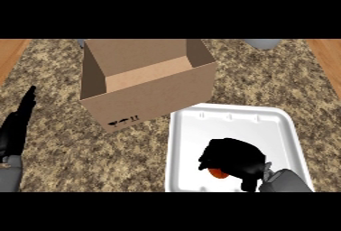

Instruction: Pick the tomato from the tray and place it in the cardboard box

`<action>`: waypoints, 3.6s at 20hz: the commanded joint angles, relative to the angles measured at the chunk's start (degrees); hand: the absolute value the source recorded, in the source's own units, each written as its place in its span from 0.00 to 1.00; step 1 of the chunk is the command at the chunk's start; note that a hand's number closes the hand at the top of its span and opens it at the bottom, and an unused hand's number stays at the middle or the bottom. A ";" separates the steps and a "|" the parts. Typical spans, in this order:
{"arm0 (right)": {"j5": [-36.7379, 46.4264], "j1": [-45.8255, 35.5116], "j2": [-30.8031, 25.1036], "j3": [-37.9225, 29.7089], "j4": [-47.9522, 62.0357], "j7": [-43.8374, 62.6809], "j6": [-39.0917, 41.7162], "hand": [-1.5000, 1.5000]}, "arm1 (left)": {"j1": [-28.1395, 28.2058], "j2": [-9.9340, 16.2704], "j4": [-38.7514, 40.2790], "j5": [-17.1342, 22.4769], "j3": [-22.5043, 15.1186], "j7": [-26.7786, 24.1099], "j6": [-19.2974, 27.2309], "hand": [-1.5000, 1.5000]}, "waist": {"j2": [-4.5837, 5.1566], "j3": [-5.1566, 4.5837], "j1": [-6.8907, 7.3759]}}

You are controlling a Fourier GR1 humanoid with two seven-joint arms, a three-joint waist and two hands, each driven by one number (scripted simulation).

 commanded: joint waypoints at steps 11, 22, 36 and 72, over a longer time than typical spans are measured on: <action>3.23 -0.55 9.94 -8.43 2.85 7.64 -16.08 1.00 | 1.02 -0.96 -0.54 0.08 0.69 -0.27 -0.71 0.50 | -0.17 0.08 -0.28; 12.70 -2.15 19.88 -24.64 -9.09 60.44 -3.10 1.00 | 3.42 -0.42 -0.95 -0.78 1.49 -0.57 0.57 0.50 | -1.33 -0.34 -2.60; -2.98 -35.88 20.17 -11.70 -6.09 88.89 1.76 1.00 | 3.23 -2.10 -4.27 -1.63 -0.61 -0.34 -0.53 0.50 | 0.14 0.07 2.00; -28.33 -65.27 20.18 -29.99 70.65 72.81 -47.78 0.00 | -4.12 -2.63 -0.07 -2.44 -1.77 -2.34 -2.33 0.50 | 2.62 0.04 7.31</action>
